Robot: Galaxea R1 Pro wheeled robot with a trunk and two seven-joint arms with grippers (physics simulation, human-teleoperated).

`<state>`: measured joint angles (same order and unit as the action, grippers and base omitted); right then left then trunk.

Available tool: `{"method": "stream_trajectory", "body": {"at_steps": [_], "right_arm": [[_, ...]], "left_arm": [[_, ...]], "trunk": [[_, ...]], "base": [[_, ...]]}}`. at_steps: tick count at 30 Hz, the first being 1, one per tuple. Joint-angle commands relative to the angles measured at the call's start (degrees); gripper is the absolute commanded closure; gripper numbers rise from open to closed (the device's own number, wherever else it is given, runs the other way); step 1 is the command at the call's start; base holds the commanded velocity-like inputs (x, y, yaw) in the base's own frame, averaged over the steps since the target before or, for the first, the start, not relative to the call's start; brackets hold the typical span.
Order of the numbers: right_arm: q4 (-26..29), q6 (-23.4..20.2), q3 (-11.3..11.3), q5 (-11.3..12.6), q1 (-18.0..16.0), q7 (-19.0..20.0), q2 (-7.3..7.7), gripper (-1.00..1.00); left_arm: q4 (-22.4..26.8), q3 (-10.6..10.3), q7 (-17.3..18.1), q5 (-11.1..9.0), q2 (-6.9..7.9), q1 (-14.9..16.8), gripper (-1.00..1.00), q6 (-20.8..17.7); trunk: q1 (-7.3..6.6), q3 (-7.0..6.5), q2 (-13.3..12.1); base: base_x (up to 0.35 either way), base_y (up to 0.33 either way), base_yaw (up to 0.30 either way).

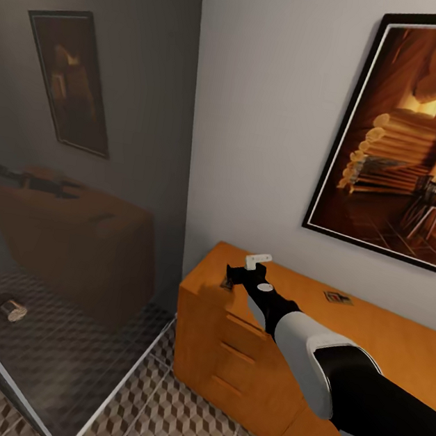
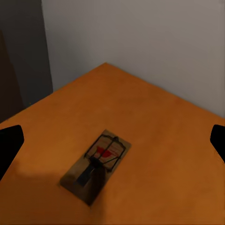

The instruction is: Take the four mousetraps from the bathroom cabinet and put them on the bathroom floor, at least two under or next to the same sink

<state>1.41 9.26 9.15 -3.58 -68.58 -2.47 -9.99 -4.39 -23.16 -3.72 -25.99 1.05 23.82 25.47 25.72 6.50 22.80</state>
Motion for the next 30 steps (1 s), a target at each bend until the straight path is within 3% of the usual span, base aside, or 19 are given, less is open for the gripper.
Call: {"method": "stream_trajectory", "body": {"at_steps": [1,7,30], "right_arm": [[-0.1,0.1,0.2,-0.4,-0.1,-0.3,-0.01,-1.0],[-0.1,0.1,0.2,-0.4,-0.1,-0.3,-0.01,-1.0],[-0.1,0.1,0.2,-0.4,0.0,-0.3,-0.01,-1.0]], "left_arm": [[-0.2,-0.5,-0.1,-0.2,-0.03,0.1,-1.0,0.3],[-0.2,-0.5,-0.1,-0.2,-0.01,0.1,-1.0,0.3],[-0.2,-0.5,-0.1,-0.2,-0.03,0.1,-1.0,0.3]], "trunk": [[0.06,0.13,0.1],[0.06,0.13,0.1],[0.06,0.88,0.1]], "base": [[0.279,0.0,0.0],[0.192,0.0,0.0],[0.008,0.0,0.0]]}}
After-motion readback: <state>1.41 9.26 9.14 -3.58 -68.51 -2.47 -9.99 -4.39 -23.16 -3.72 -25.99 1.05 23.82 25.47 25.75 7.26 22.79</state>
